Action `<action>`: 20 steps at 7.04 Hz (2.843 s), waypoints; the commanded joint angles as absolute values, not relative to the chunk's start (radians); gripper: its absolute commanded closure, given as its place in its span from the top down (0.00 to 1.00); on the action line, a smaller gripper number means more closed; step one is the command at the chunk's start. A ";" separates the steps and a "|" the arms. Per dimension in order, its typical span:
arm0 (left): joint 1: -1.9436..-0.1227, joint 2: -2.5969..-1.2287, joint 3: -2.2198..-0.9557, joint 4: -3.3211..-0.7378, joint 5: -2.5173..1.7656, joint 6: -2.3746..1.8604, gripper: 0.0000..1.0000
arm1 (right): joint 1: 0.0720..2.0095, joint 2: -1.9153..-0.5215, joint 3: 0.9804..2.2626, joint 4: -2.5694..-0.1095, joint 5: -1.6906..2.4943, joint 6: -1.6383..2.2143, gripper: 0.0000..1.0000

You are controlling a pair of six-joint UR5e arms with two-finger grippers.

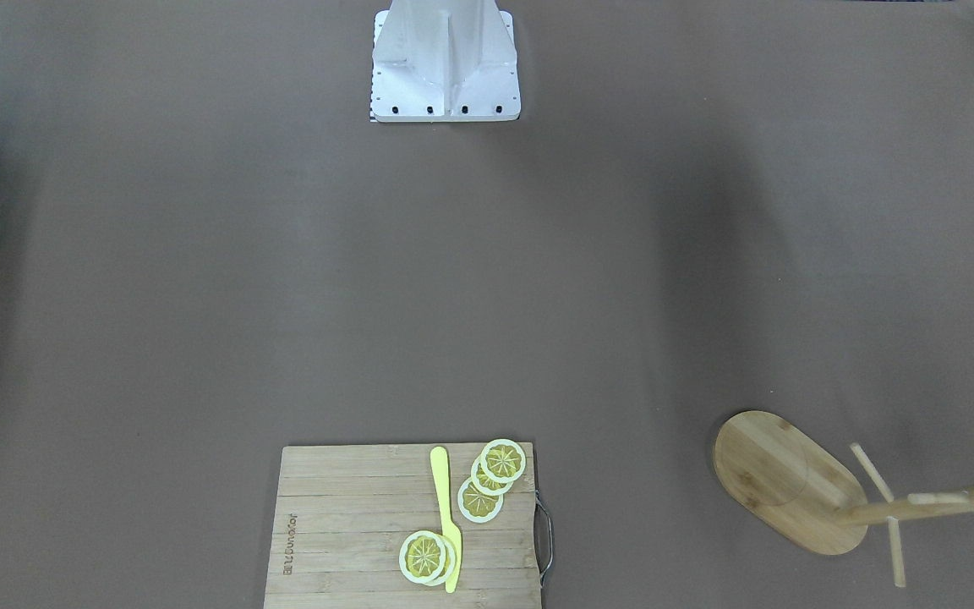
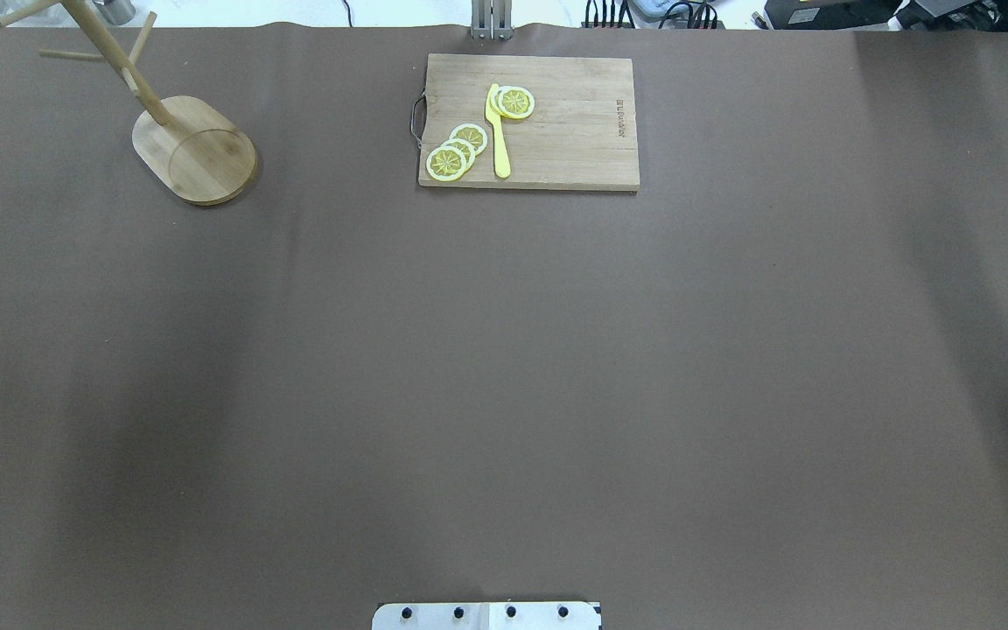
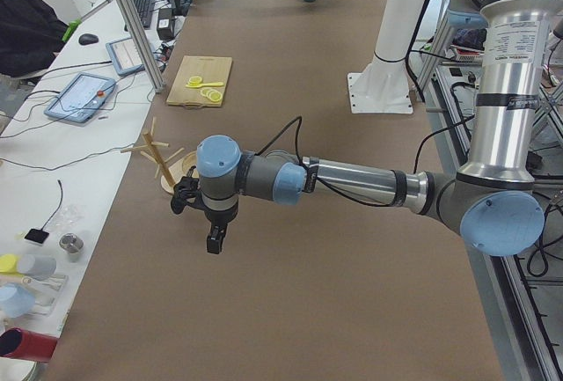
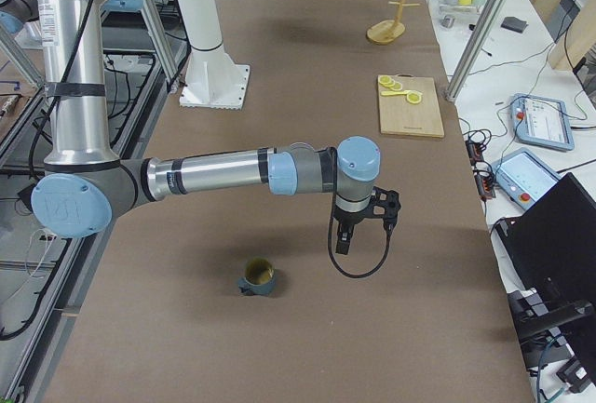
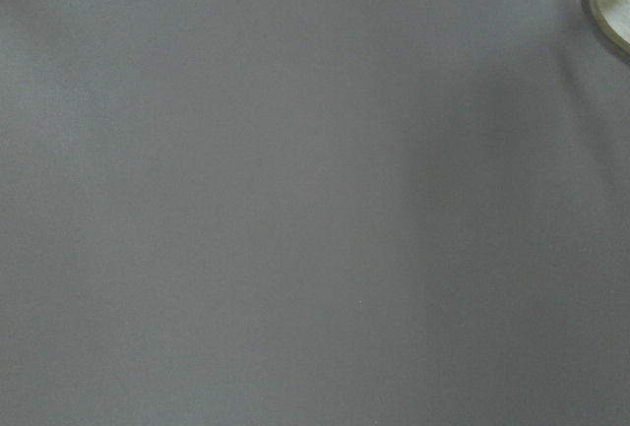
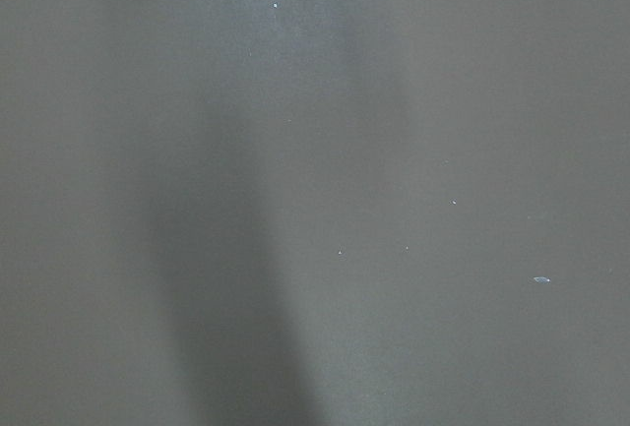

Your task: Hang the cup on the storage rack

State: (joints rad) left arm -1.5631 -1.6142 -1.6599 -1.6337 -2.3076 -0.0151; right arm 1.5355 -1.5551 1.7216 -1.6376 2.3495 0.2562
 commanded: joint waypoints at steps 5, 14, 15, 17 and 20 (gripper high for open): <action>-1.562 -1.626 -1.664 -1.632 -2.309 -0.021 0.98 | 1.536 -1.867 1.906 -1.585 2.352 0.016 1.00; -1.559 -1.640 -1.661 -1.631 -2.309 -0.025 0.98 | 1.536 -1.961 1.601 -1.164 2.391 0.014 1.00; -1.559 -1.640 -1.660 -1.631 -2.309 -0.025 0.98 | 1.536 -1.936 1.601 -1.164 2.393 0.043 1.00; -1.557 -1.641 -1.658 -1.629 -2.310 -0.025 0.98 | 1.517 -1.928 1.601 -1.164 2.396 0.063 1.00; -1.557 -1.651 -1.657 -1.628 -2.310 -0.025 0.98 | 1.471 -1.930 1.600 -1.163 2.419 0.060 1.00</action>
